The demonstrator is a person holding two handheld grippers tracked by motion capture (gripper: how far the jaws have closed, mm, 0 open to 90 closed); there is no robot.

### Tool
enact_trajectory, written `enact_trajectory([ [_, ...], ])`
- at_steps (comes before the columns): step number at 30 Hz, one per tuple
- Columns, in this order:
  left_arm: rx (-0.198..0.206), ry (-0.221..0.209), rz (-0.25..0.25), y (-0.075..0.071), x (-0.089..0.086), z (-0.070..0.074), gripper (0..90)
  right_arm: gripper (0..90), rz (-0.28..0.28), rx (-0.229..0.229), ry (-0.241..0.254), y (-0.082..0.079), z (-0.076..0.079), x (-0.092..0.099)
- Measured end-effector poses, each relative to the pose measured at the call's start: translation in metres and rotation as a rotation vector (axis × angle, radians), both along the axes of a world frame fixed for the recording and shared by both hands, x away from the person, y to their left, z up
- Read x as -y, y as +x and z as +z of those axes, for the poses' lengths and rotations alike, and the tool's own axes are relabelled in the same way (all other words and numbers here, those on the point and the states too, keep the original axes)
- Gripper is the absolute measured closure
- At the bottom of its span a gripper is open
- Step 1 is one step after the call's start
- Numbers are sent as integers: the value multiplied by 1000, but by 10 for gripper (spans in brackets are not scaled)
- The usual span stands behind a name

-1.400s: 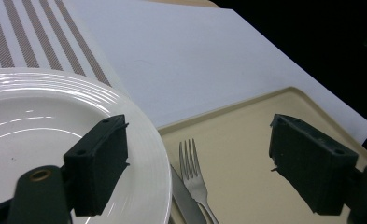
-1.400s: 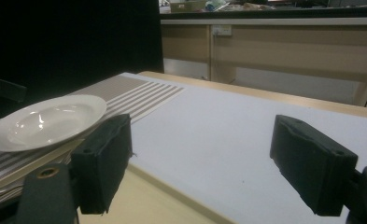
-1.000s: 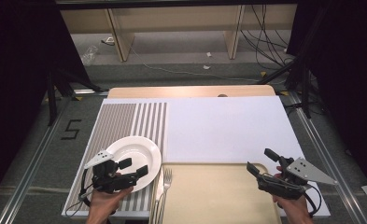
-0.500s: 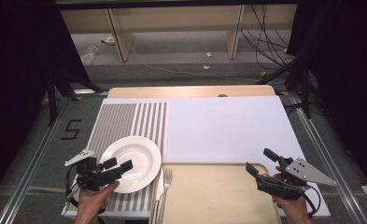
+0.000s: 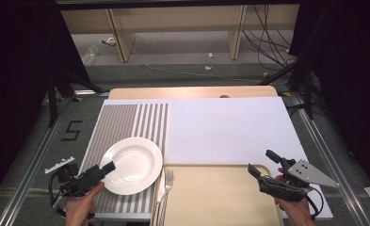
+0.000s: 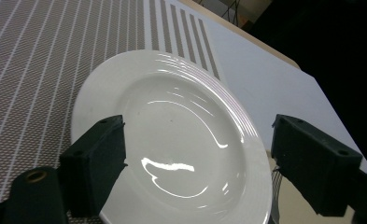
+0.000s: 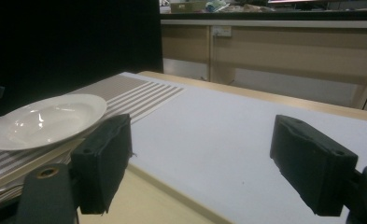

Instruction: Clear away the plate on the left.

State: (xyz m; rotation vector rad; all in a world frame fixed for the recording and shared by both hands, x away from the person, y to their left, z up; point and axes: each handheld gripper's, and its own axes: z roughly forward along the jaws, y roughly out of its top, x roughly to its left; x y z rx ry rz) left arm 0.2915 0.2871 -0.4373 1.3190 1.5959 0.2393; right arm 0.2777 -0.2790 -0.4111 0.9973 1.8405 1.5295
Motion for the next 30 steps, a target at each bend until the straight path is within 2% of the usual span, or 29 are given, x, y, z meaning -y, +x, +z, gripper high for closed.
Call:
enact_trajectory([
  [4,-30,-4,23,-1,-4,-4,175,217,1,-2,-4,0,0,-1],
  [9,-80,-71,66,-3,-8,-12,186,217,0,-3,-3,0,0,-1],
  [11,-102,-73,77,-3,-10,-14,186,217,0,-3,-1,0,0,-1],
  [13,-123,-103,88,-5,-11,-18,190,217,0,-4,0,0,0,-1],
  [17,-133,-114,114,-6,-16,-20,190,217,-1,-3,-3,0,0,-1],
  [19,-150,-131,127,-6,-18,-22,190,217,0,-3,-5,0,0,-1],
  [23,-197,-207,126,-5,-20,-30,190,217,-2,-3,-3,0,0,-1],
  [24,-210,-241,129,-5,-21,-33,190,217,-1,-3,-3,0,0,-1],
  [25,-222,-295,141,-6,-23,-37,190,217,-1,-2,-6,0,0,-1],
  [26,-229,-315,146,-6,-23,-39,199,217,-1,-1,-7,0,0,-1],
  [27,-239,-335,153,-6,-24,-41,207,217,-2,0,-6,0,0,-1],
  [30,-254,-357,165,-7,-25,-44,209,217,0,1,-6,0,0,-2],
])
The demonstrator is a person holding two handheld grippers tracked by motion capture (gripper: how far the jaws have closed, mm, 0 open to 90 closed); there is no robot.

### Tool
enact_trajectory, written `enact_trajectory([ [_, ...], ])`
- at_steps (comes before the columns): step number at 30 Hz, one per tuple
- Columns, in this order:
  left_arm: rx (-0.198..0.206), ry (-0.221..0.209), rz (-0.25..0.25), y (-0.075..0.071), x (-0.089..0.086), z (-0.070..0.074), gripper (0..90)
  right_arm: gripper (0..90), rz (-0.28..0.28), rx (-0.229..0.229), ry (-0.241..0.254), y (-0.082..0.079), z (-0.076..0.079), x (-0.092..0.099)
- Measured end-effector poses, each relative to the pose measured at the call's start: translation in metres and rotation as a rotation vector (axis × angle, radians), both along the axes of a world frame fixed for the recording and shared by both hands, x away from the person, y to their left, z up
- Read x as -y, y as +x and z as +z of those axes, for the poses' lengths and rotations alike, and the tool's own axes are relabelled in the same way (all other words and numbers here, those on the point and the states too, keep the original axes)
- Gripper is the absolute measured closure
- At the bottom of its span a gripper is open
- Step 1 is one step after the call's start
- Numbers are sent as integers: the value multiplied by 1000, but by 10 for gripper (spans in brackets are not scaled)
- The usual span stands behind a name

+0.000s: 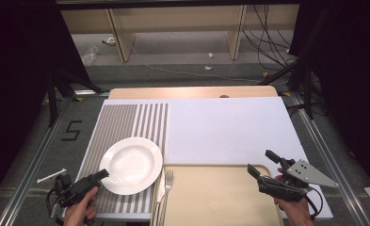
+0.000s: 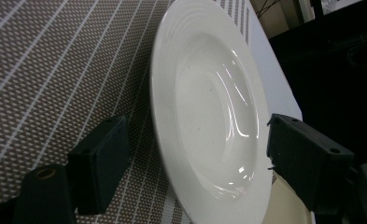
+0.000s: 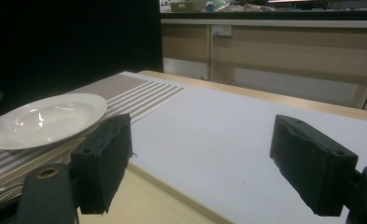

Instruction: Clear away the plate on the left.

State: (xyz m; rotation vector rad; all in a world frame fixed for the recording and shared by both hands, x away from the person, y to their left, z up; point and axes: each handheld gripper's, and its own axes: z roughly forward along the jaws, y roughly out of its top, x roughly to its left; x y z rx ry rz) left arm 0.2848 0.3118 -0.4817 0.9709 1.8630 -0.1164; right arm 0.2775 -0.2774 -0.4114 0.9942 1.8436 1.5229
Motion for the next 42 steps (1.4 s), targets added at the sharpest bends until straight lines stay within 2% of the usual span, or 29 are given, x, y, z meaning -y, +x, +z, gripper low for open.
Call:
enact_trajectory([
  [4,-4,-21,1,-2,2,-2,215,217,-2,-4,1,0,0,0],
  [11,-28,-98,-16,-4,10,-7,216,217,0,-6,-5,0,0,-1],
  [15,-44,-95,-18,-3,17,-8,216,217,0,-3,-8,0,0,-1],
  [17,-53,-80,-17,-3,22,-9,216,217,2,-5,-8,0,0,-1],
  [21,-56,-83,-21,-3,27,-9,216,217,1,-5,-9,0,0,-1],
  [26,-76,-138,-9,-4,29,-16,216,217,-1,-5,-6,1,-1,-1],
  [30,-78,-162,-8,-4,32,-18,235,218,-1,-5,-5,1,-1,-1],
  [32,-77,-162,-11,-4,33,-18,250,218,1,0,-8,1,-1,-1],
  [38,-94,-169,16,-5,37,-21,292,218,-1,-3,-7,1,-1,-1],
  [42,-90,-175,59,-6,41,-22,323,217,-1,-5,-7,2,-1,-1],
])
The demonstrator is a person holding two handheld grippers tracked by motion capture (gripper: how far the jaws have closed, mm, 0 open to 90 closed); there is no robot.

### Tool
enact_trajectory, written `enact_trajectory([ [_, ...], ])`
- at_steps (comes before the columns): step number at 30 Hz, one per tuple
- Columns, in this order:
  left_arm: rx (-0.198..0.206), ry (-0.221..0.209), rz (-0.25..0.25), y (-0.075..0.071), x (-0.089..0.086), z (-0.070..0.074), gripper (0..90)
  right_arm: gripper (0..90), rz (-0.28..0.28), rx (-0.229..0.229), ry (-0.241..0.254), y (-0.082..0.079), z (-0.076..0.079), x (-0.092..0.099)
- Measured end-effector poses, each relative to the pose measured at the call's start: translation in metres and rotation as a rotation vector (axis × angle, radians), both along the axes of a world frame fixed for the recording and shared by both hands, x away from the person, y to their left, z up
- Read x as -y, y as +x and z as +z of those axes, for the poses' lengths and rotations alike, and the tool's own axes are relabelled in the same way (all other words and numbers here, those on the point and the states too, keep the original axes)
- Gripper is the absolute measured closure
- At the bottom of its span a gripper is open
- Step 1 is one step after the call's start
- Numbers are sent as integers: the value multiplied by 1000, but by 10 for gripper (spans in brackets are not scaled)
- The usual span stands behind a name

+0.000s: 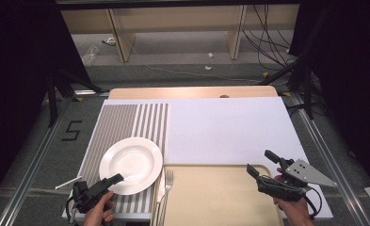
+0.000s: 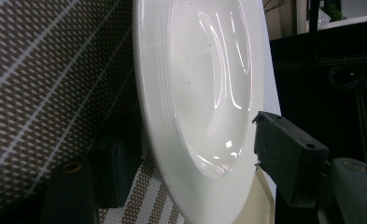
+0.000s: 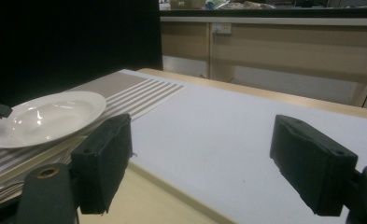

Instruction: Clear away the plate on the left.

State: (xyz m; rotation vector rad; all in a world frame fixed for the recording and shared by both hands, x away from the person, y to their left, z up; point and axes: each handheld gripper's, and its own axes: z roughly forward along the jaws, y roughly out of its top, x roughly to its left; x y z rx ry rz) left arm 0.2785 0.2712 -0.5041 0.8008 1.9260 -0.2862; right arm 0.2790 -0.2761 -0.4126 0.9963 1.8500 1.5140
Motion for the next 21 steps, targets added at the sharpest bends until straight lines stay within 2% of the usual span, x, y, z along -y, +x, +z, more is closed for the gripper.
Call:
enact_trajectory([
  [14,-27,-56,71,-2,5,-8,460,218,0,2,1,0,0,0],
  [18,-35,-68,75,-1,7,-10,496,218,1,2,-1,0,0,0],
  [21,-40,-58,70,-1,10,-10,520,218,2,2,-2,0,0,0],
])
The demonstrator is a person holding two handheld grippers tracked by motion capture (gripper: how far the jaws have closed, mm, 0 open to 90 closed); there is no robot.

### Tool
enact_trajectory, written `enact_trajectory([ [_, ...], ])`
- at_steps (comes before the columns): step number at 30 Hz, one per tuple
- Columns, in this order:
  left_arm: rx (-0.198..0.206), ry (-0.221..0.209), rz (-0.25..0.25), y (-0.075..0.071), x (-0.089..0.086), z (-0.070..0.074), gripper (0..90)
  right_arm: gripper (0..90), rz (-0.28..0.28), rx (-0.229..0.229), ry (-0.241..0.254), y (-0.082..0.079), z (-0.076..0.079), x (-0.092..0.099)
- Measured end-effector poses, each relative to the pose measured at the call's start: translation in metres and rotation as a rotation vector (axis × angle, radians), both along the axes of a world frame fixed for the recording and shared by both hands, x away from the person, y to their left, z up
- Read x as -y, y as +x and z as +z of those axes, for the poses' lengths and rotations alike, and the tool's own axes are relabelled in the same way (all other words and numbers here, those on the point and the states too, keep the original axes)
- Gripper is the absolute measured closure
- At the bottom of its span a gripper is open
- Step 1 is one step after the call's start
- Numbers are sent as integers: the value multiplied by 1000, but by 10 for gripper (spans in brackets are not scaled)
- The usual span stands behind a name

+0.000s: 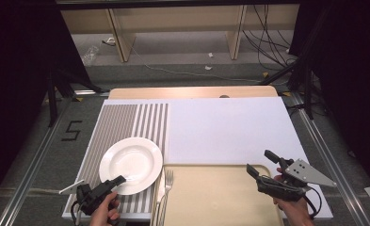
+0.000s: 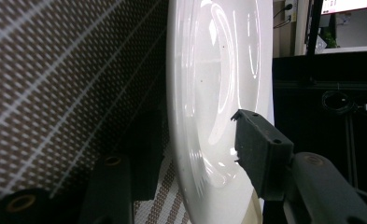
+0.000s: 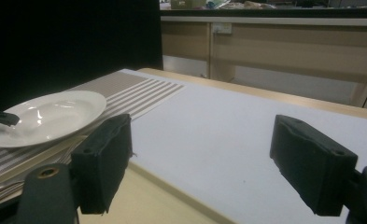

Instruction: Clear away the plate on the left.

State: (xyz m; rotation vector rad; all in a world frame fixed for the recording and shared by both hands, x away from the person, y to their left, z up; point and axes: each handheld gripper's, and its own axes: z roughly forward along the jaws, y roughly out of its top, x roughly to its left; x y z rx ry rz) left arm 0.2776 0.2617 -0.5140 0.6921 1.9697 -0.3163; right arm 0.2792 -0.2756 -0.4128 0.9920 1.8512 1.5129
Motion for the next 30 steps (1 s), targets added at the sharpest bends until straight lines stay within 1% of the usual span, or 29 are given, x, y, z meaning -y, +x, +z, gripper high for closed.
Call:
enact_trajectory([
  [6,-10,15,-12,2,5,-1,580,219,0,1,-2,0,0,0],
  [8,-13,15,-13,2,5,-1,607,219,1,4,-2,0,0,0],
  [10,-13,11,-3,2,6,-2,640,219,1,4,-1,0,0,0],
  [16,-17,-2,7,3,5,-5,694,219,2,3,-2,0,0,0],
  [18,-21,1,8,3,5,-5,703,219,4,1,-3,0,0,0],
  [19,-26,2,9,2,5,-5,725,219,4,4,-3,0,0,0],
  [20,-26,-9,13,2,4,-6,743,220,5,4,-2,0,0,0],
  [25,-26,-45,26,1,3,-8,757,219,7,6,-4,0,0,0],
  [28,-38,-88,38,1,1,-10,766,219,6,5,-7,0,0,0],
  [30,-38,-102,44,0,0,-11,771,219,6,10,-3,0,0,0],
])
